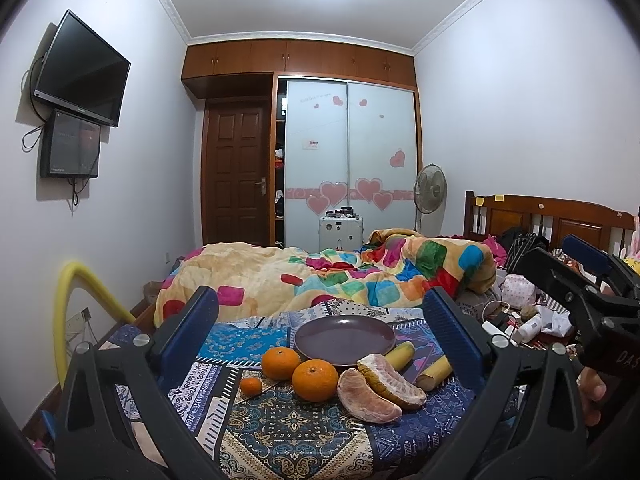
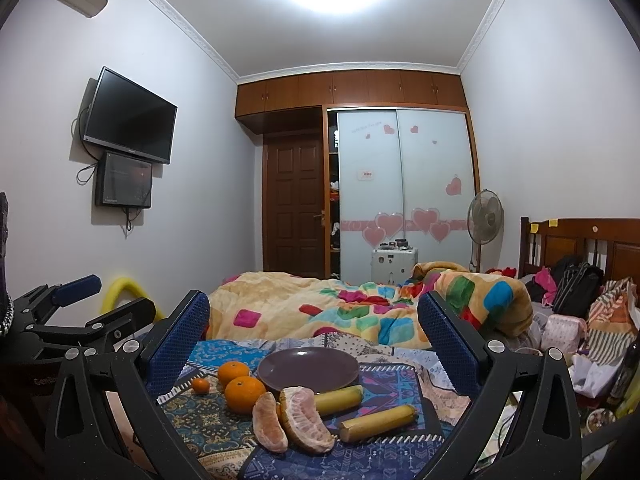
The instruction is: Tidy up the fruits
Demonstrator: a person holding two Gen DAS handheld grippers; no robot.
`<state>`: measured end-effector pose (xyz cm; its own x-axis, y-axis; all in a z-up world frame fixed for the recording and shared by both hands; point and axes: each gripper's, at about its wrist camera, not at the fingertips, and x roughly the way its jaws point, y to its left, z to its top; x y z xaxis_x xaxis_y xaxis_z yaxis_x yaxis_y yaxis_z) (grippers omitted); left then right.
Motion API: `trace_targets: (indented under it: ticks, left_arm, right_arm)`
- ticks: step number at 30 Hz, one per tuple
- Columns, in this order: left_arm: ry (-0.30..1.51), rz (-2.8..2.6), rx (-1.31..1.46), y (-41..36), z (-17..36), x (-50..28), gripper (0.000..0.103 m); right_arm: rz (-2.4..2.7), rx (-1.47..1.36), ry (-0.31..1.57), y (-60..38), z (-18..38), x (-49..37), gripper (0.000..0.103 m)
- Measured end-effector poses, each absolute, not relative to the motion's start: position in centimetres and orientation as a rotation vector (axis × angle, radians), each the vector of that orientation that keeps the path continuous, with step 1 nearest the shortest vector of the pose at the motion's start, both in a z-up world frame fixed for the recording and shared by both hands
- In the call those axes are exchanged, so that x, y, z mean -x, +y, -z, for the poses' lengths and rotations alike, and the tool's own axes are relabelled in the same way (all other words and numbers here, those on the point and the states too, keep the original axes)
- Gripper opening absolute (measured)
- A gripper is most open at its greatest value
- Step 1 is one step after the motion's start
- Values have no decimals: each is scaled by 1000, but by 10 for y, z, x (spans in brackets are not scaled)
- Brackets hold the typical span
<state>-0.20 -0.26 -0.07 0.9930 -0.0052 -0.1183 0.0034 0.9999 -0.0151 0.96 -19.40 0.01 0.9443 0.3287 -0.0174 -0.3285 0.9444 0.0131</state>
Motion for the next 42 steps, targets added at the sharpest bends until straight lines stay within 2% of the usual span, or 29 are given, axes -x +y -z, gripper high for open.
trace_targets:
  ticks: [42]
  left_arm:
    - [120, 0, 13, -3, 4, 0, 103]
  right_arm:
    - [-351, -12, 22, -190, 1, -12, 103]
